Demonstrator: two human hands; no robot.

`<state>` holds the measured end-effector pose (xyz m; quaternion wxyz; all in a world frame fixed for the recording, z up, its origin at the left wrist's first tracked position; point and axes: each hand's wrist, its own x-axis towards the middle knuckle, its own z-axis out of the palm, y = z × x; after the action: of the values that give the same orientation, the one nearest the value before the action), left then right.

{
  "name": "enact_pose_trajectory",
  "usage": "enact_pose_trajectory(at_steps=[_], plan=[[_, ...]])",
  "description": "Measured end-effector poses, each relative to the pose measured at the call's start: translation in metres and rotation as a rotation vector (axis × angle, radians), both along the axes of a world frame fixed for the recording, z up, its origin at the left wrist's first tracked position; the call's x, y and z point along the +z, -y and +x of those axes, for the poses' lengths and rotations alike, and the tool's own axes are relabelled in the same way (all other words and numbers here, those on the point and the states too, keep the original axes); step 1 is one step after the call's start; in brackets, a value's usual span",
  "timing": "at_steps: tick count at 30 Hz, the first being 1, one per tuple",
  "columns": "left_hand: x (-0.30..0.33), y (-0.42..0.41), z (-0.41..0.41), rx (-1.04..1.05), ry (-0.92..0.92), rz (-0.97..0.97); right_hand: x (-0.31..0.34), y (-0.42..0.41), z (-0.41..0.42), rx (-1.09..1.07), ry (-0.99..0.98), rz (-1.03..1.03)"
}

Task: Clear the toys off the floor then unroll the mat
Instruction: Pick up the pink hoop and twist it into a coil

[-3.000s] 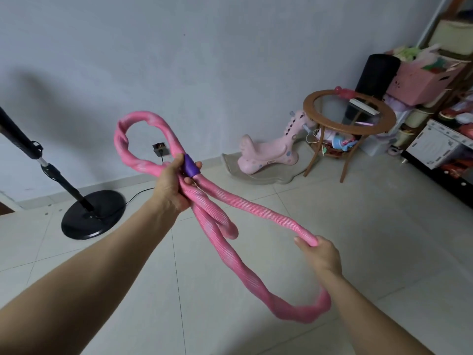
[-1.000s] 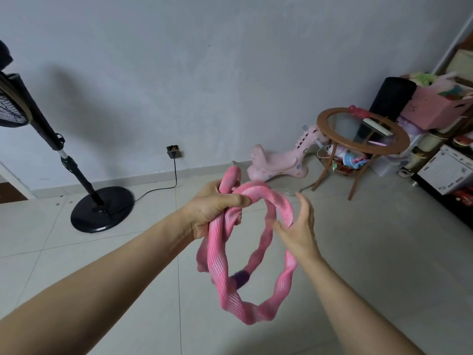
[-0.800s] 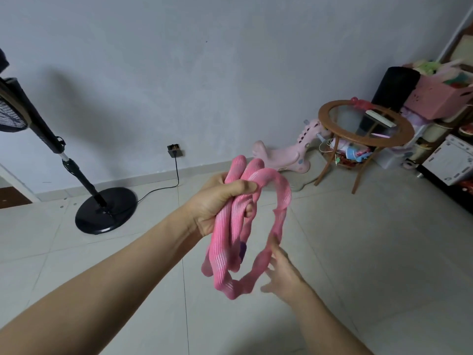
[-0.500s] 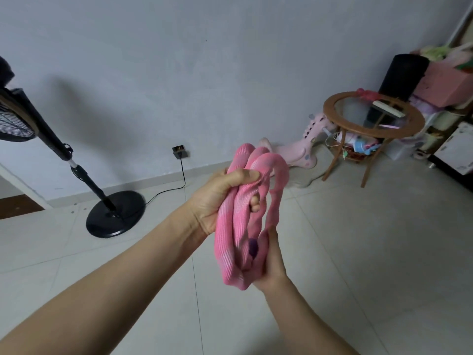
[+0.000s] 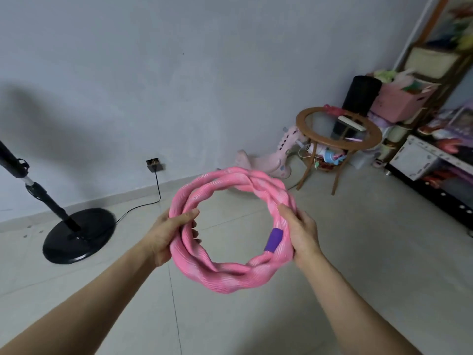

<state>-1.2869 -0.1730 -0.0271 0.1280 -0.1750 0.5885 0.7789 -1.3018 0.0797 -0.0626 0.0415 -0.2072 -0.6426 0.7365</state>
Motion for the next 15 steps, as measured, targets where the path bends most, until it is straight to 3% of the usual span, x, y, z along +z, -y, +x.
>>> enact_pose_trajectory(at_steps=[6, 9, 15], plan=[[-0.022, -0.043, -0.029, 0.09, -0.025, 0.041, 0.011, -0.023, 0.0, -0.113, -0.04, 0.102], [-0.026, -0.072, -0.043, 0.089, -0.066, 0.003, 0.011, -0.048, -0.004, -0.079, -0.074, -0.049], [-0.032, -0.151, -0.087, 0.019, -0.168, -0.167, 0.004, -0.132, -0.044, -0.083, -0.096, 0.027]])
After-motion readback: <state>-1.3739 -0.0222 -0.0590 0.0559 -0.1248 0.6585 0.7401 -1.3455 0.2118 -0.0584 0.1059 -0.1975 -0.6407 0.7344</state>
